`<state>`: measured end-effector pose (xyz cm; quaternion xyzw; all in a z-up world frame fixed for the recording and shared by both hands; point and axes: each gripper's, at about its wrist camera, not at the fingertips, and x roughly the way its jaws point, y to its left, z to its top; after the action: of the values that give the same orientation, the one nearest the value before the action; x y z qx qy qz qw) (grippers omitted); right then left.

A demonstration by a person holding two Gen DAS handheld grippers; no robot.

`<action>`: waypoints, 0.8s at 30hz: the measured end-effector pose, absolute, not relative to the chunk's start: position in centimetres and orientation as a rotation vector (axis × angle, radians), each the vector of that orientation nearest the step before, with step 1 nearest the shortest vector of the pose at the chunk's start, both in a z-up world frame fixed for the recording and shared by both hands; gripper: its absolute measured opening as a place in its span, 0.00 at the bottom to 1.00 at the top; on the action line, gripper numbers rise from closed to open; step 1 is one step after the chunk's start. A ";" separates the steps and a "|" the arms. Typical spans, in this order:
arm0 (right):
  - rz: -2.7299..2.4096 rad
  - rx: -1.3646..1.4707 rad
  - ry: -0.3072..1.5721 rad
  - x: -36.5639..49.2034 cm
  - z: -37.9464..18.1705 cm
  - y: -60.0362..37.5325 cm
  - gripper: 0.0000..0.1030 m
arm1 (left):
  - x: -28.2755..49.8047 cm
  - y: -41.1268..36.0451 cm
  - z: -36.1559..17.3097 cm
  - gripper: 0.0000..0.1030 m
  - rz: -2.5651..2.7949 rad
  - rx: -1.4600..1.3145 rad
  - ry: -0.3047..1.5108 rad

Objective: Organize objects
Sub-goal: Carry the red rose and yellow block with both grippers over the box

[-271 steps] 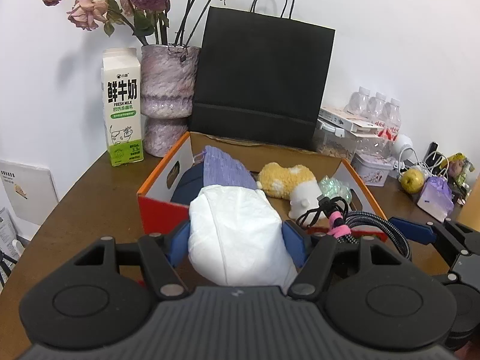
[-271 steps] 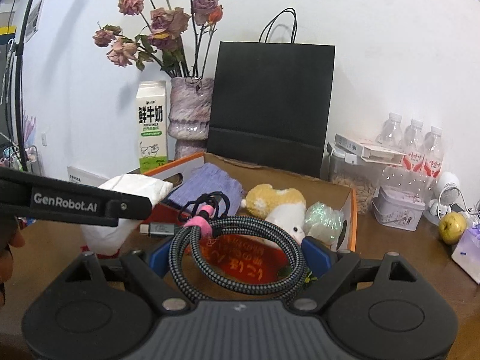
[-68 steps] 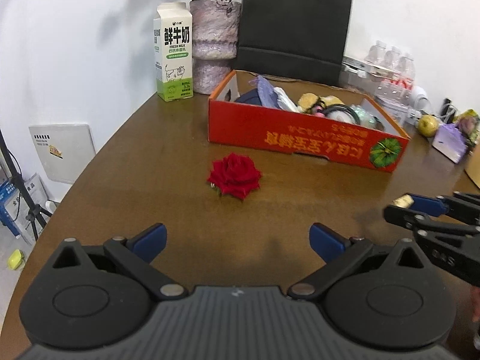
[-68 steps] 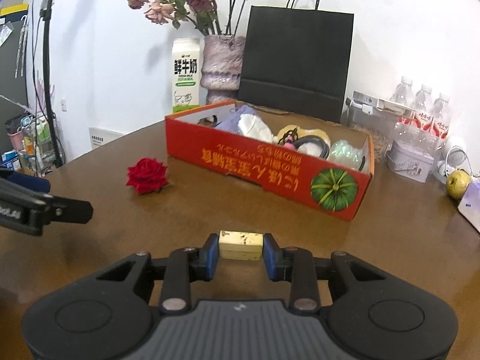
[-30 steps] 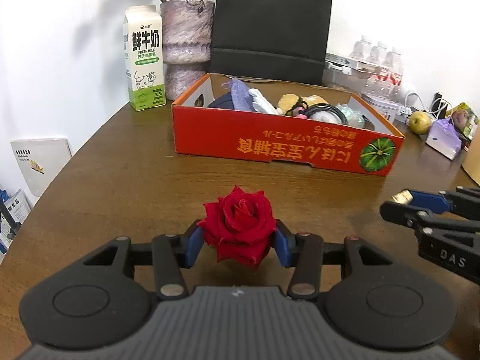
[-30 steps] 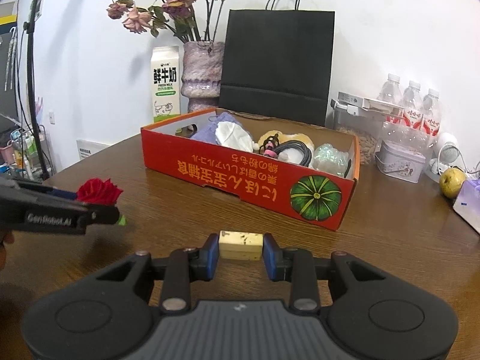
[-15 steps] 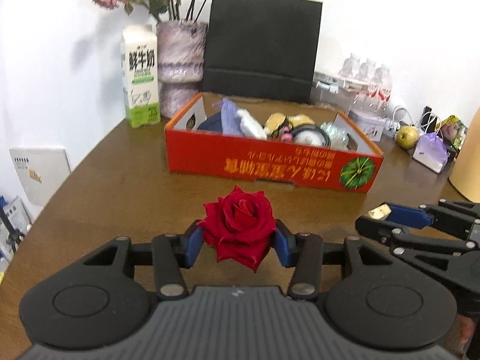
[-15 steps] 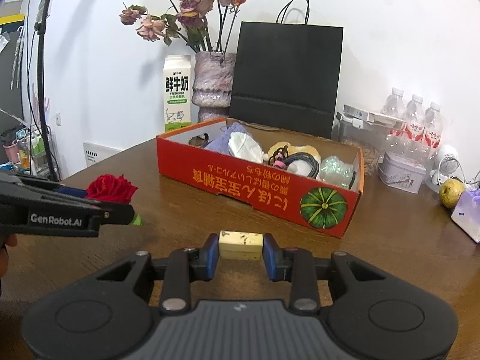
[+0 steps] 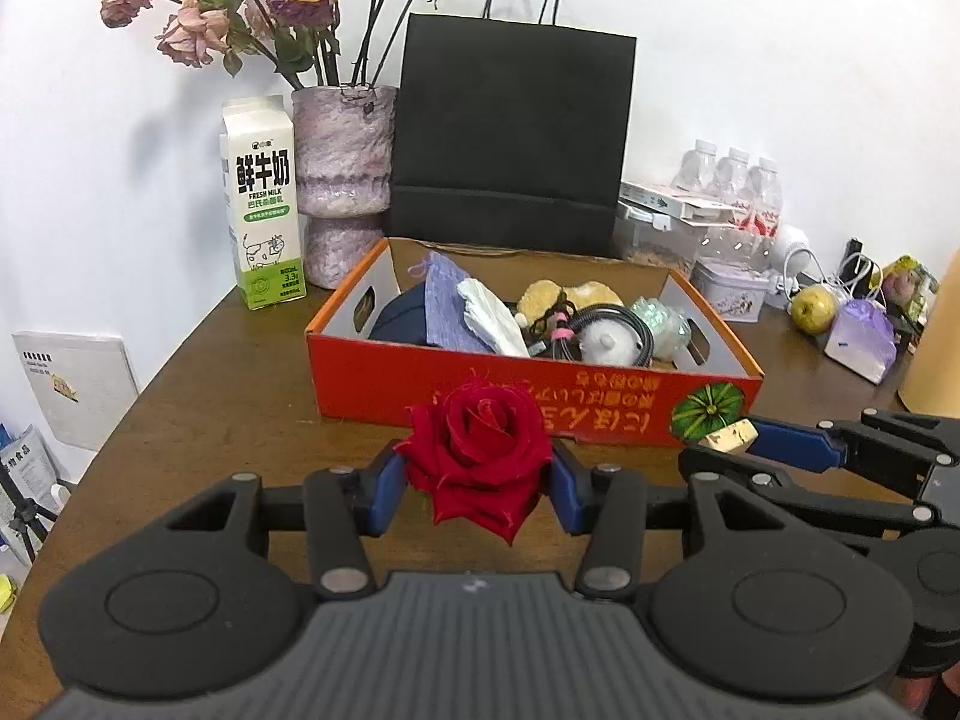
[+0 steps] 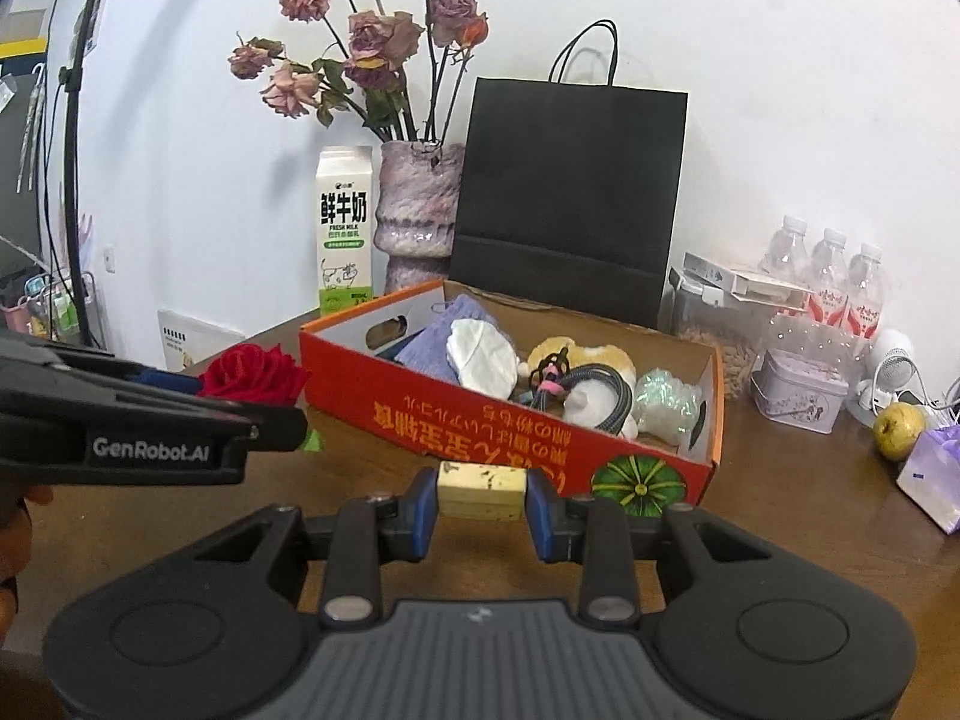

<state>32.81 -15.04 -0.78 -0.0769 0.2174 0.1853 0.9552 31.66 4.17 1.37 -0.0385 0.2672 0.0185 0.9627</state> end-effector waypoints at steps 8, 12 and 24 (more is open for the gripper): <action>0.364 -0.143 0.435 35.3 -0.6 -15.1 0.29 | 34.7 4.9 1.9 0.48 0.043 -0.098 0.539; 0.365 -0.139 0.430 36.6 -0.4 -15.0 0.29 | 36.0 4.8 1.9 0.48 0.039 -0.098 0.536; 0.365 -0.112 0.416 40.4 -0.3 -15.3 0.29 | 40.0 4.9 2.0 0.48 0.028 -0.093 0.525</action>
<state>40.39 -15.35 -0.26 -0.0555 0.2053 0.1799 0.9604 39.97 4.93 2.02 -0.0457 0.2593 0.0136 0.9646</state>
